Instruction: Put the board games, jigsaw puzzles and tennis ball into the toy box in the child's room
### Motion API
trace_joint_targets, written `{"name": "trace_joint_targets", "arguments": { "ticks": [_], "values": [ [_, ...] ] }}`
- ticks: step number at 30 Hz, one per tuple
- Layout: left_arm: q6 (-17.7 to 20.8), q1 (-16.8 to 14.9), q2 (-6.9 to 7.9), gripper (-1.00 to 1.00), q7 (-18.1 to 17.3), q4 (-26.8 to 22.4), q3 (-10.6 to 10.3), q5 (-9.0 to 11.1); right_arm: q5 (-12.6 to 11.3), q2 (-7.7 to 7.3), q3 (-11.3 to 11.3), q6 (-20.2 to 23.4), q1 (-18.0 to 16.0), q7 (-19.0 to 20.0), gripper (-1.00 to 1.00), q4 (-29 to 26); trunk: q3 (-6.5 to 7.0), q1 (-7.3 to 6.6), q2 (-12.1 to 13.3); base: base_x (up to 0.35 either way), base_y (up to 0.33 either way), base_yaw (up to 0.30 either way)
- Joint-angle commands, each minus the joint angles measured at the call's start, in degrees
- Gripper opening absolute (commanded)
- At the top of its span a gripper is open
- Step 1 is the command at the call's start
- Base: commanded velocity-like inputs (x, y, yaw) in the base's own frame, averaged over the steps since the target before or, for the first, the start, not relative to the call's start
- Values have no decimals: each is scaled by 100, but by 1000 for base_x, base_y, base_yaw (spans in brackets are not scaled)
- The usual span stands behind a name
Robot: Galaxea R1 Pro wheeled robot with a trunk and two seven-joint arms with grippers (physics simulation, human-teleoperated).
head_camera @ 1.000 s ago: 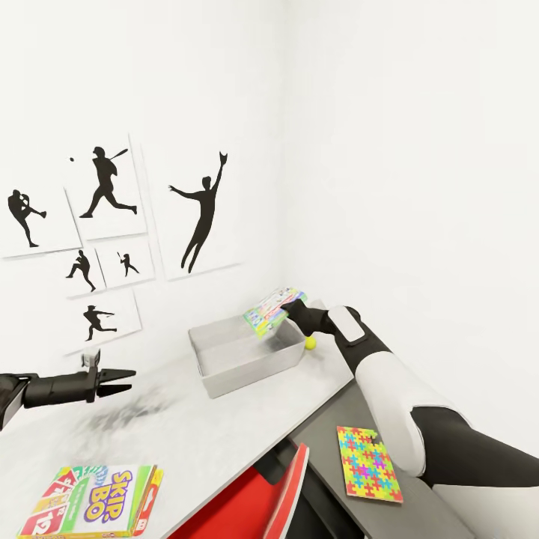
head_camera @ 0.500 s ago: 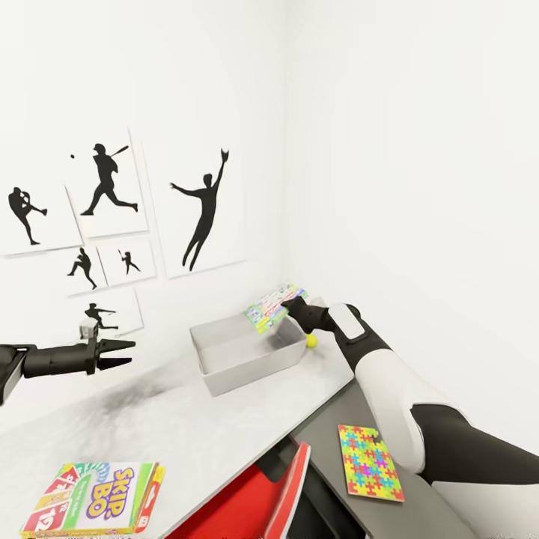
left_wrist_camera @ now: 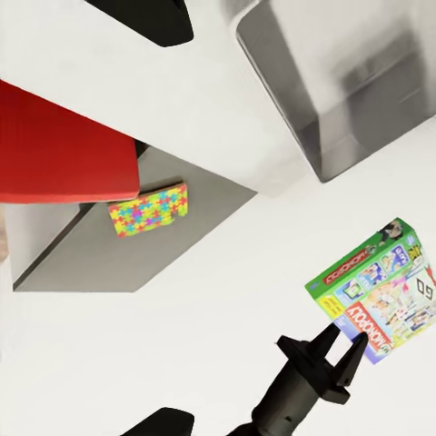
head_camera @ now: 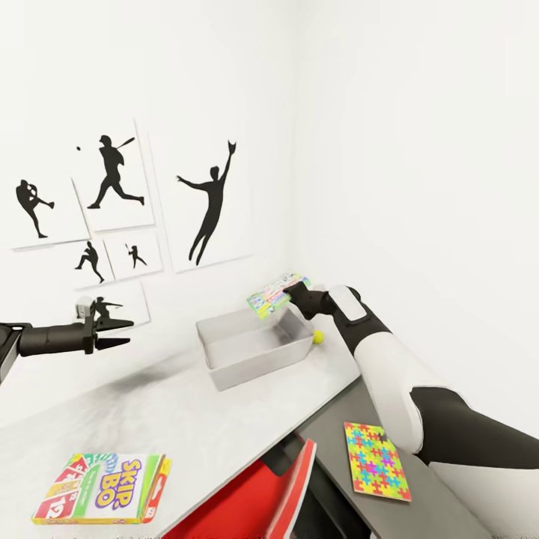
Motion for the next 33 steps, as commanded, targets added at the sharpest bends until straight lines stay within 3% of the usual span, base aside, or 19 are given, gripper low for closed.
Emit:
{"name": "trace_joint_targets", "arguments": {
  "ticks": [1, 8, 33],
  "values": [
    [68, -9, -5, 100, -39, -12, 19, -50, -62, 5, -33, 13, -14, -66, -100, -12, -18, 3, -9, 0, 0, 84],
    [206, -257, -27, 100, -39, -207, 20, -50, -66, 5, -37, 7, -46, -110, -100, -12, -82, 3, -9, 0, 0, 84],
    [211, -281, -42, 100, -39, -229, 14, -59, -66, -19, -372, 19, -45, -121, -100, 17, -313, 3, -9, 0, 0, 87]
  ]
}}
